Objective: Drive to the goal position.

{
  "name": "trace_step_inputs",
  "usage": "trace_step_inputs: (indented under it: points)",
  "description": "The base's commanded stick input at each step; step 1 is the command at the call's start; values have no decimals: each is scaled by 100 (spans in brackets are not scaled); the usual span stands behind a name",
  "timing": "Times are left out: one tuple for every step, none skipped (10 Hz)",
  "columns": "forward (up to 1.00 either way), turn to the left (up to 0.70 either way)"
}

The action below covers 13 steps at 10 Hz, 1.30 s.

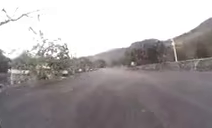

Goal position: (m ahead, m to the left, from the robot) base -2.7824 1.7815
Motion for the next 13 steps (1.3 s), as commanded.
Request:
trace_step_inputs:
  points:
    - [70,0]
    - [70,0]
    - [70,0]
    - [70,0]
    - [70,0]
    - [70,0]
    - [70,0]
    - [70,0]
    - [70,0]
    - [70,0]
    - [70,0]
    - [70,0]
    - [70,0]
